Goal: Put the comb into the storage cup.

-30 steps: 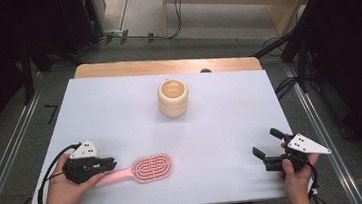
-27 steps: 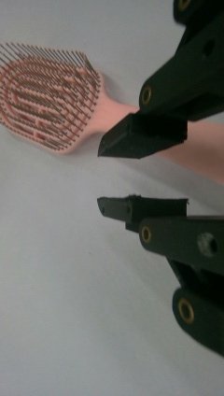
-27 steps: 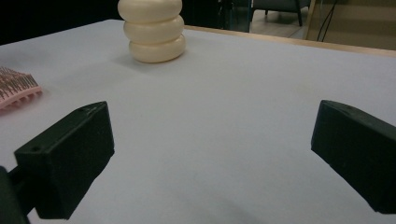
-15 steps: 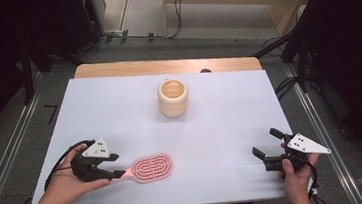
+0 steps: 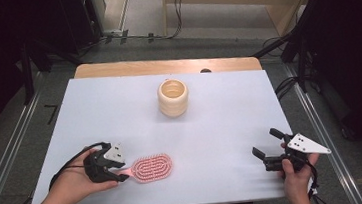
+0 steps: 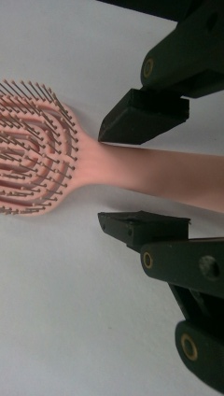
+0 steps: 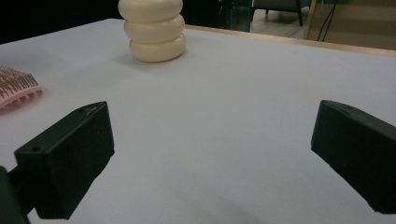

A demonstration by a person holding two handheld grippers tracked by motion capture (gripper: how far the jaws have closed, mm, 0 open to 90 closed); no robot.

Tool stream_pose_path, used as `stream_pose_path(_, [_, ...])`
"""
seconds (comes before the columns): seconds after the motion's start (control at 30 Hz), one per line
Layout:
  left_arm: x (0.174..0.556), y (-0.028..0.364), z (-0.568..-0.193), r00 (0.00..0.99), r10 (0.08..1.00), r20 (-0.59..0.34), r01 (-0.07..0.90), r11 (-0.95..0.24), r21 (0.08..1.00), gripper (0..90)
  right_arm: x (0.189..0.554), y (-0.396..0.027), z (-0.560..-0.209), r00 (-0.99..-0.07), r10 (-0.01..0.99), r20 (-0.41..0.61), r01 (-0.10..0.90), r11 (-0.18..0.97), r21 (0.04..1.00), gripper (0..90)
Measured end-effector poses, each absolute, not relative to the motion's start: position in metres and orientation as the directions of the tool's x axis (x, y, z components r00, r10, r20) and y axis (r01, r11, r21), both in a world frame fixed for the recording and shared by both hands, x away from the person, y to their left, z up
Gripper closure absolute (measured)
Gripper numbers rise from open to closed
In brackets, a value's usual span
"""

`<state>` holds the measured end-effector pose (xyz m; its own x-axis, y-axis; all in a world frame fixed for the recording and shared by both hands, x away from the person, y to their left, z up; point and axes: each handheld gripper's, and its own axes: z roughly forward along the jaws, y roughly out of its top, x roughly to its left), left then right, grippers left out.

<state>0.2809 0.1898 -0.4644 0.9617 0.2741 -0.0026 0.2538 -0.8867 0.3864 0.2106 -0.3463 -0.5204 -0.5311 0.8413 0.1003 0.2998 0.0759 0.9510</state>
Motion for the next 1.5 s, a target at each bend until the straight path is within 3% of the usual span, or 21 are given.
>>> stream_pose_path(0.43, [0.281, 0.176, -0.471, 0.972, 0.237, 0.007, 0.223, -0.926, 0.306, 64.7, 0.211, -0.346, -0.52, -0.531, 0.841, 0.102, 0.302, 0.076, 0.95, 0.0])
stream_pose_path(0.73, [0.283, 0.176, -0.472, 0.977, 0.212, -0.001, 0.202, -0.93, 0.306, 69.4, 0.211, -0.345, -0.52, -0.532, 0.841, 0.1, 0.305, 0.08, 0.949, 0.0])
stream_pose_path(0.97, [0.281, 0.177, -0.472, 0.969, 0.249, -0.003, 0.237, -0.917, 0.322, 70.0, 0.211, -0.345, -0.52, -0.532, 0.841, 0.099, 0.305, 0.081, 0.949, 0.0])
stream_pose_path(1.13, [0.28, 0.185, -0.475, 0.954, 0.298, -0.042, 0.29, -0.87, 0.398, 70.1, 0.211, -0.345, -0.52, -0.531, 0.842, 0.099, 0.305, 0.081, 0.949, 0.0])
stream_pose_path(1.5, [0.276, 0.188, -0.476, 0.942, 0.337, -0.008, 0.301, -0.831, 0.467, 70.2, 0.211, -0.345, -0.52, -0.527, 0.844, 0.098, 0.306, 0.081, 0.948, 0.0])
